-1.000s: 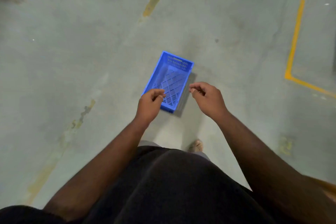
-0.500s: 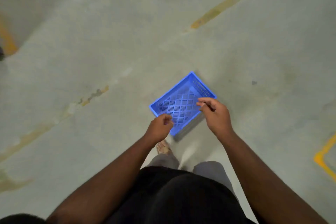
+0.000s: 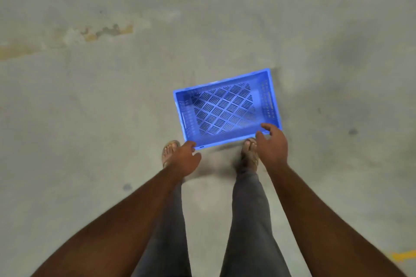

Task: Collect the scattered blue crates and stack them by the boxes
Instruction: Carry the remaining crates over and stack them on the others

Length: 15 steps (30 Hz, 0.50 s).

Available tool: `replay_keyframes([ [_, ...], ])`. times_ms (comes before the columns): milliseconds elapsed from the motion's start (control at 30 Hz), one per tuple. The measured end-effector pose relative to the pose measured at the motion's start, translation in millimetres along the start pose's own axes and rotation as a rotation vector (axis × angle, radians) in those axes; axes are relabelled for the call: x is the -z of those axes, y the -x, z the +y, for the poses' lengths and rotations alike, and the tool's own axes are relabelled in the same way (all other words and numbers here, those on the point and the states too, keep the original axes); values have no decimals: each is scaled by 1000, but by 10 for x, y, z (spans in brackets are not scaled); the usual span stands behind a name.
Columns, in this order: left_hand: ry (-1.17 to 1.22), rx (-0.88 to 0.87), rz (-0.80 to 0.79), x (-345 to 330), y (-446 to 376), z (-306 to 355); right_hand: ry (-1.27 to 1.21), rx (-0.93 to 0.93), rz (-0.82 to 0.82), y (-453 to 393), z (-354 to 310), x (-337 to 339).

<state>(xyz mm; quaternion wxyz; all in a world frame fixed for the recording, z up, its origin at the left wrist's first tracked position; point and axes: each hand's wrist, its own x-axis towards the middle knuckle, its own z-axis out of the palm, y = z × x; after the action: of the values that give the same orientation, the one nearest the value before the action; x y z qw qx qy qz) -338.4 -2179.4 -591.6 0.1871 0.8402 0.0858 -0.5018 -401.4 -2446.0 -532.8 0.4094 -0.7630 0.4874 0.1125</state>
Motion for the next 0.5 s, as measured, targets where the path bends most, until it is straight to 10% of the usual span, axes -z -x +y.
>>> replay_keyframes([
  [500, 666, 598, 482, -1203, -2910, -222, 364, 46, 124, -2684, 1968, -1394],
])
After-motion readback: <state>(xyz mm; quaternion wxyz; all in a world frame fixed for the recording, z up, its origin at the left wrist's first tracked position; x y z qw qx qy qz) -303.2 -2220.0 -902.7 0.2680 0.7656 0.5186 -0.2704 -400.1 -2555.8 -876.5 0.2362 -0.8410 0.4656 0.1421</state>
